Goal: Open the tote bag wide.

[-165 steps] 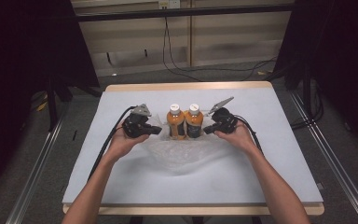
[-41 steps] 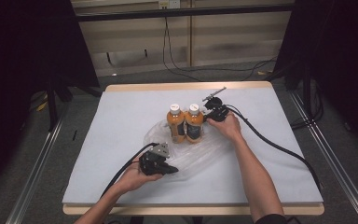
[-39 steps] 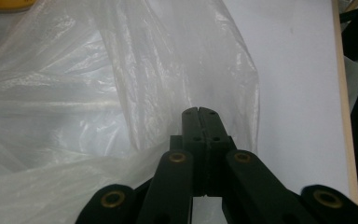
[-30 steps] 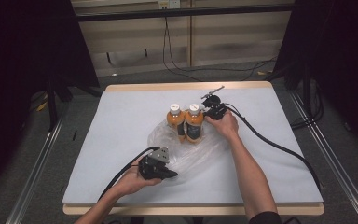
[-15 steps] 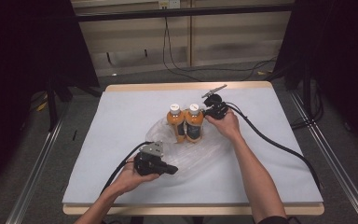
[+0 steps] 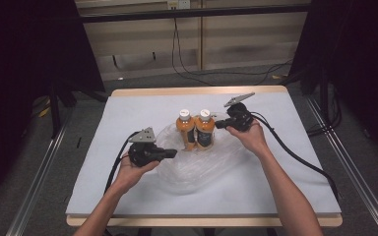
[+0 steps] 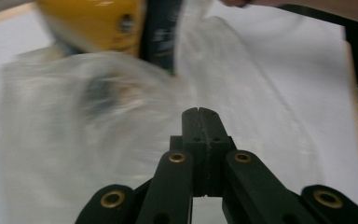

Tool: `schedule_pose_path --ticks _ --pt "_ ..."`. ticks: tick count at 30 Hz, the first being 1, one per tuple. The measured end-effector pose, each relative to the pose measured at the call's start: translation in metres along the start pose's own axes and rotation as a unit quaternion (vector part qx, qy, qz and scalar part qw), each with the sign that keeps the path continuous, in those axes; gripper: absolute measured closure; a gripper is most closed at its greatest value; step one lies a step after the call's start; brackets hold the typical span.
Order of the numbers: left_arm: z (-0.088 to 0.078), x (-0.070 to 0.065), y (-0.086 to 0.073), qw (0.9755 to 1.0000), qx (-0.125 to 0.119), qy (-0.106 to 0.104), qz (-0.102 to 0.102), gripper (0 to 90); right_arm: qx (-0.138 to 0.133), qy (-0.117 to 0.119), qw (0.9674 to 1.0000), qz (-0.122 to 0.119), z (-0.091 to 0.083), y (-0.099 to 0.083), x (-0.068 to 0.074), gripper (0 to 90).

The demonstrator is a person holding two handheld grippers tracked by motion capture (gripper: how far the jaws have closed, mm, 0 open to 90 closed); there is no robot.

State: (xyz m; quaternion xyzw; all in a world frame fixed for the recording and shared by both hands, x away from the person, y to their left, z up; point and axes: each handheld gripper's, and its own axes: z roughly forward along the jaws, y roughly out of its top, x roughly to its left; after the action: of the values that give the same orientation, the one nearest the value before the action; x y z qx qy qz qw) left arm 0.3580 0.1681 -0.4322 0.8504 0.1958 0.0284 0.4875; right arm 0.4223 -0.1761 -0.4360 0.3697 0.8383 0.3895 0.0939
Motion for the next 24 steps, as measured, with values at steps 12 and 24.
schedule_pose_path --ticks 12,24 --pt "0.006 0.028 -0.014 0.9976 0.015 0.052 -0.044 90.0 0.043 0.025 0.9984 -0.027 -0.004 -0.048 0.024 90.0" --pt "-0.006 0.018 -0.017 0.9982 -0.002 0.039 -0.045 90.0 -0.008 0.037 0.9991 -0.021 -0.036 -0.063 0.038 90.0"
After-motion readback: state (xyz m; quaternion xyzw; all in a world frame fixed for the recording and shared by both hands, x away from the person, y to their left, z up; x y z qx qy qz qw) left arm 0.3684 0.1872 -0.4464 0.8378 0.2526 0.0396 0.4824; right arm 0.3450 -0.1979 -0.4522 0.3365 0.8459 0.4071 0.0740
